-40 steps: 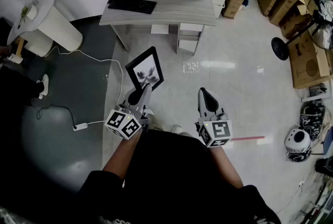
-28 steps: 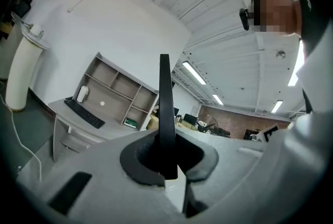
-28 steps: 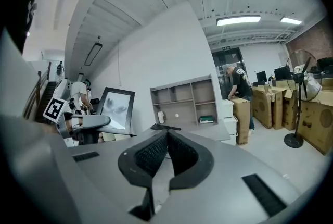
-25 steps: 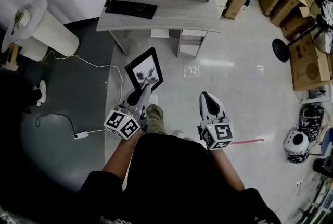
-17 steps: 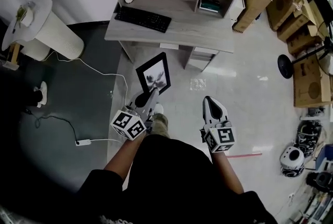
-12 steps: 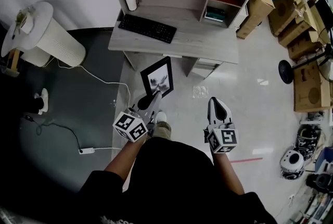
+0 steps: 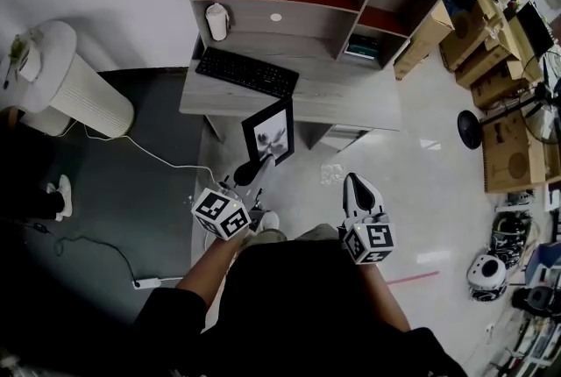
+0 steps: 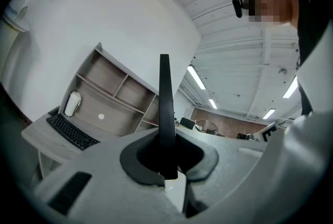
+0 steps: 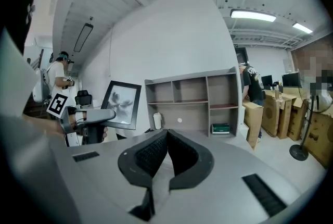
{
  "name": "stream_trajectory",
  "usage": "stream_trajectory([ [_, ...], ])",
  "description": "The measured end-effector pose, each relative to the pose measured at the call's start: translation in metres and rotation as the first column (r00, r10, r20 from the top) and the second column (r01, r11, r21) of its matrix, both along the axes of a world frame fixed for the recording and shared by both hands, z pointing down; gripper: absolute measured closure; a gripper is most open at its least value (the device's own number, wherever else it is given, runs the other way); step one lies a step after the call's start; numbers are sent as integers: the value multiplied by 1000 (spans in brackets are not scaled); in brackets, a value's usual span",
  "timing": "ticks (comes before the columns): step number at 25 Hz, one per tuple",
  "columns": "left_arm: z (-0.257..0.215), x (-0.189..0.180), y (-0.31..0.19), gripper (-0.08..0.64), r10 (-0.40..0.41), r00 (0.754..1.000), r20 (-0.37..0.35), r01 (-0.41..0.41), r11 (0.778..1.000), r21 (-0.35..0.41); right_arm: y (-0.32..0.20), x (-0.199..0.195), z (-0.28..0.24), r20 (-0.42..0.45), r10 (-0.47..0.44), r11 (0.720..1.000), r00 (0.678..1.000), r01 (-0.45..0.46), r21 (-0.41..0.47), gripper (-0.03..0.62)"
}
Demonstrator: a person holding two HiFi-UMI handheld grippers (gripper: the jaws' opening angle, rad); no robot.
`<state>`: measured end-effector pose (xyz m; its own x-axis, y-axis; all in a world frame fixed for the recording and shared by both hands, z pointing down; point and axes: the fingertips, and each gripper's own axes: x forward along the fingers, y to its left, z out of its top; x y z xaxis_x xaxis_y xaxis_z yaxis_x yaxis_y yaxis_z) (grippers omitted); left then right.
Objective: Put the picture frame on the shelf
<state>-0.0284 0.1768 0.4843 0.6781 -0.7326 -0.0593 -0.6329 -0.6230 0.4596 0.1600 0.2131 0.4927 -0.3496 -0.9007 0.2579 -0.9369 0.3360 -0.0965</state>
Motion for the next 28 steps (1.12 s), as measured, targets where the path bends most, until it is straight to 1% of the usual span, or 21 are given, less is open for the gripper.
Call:
stream_trajectory([
  [4, 5, -13, -12, 525, -9, 1000, -27, 9, 1000, -14, -14, -15, 0, -21, -17, 1000, 1000, 17, -2, 580],
  [8, 14, -20, -27, 525, -17, 1000, -13, 16, 999, -37, -30, -24, -1, -19, -26, 1000, 999, 26, 0, 579],
  [11, 15, -25, -37, 525, -24, 1000, -11, 23, 999, -37, -42, -29, 0, -17, -31, 1000, 999, 31, -6, 580],
  [14, 14, -31, -52, 525, -35, 999, -2, 35, 999, -31, -61, -36, 5, 0, -54, 999, 999, 54, 5, 579],
  [17, 12, -36, -76, 525, -39, 999, 11, 39, 999, -23, -89, -43, 9, 20, -78, 997, 997, 78, 14, 580],
  [22, 13, -38, -124, 525, -6, 1000, 14, 6, 1000, -30, -142, -54, 15, 52, -113, 993, 992, 113, 19, 579],
  [26, 9, -45, -179, 525, 9, 1000, 21, -8, 1000, -24, -196, -64, 26, 96, -148, 989, 984, 150, -13, 579],
  [28, 5, -50, -209, 525, 17, 999, 32, -16, 1000, -24, -228, -68, 25, 110, -156, 987, 982, 158, -14, 580],
])
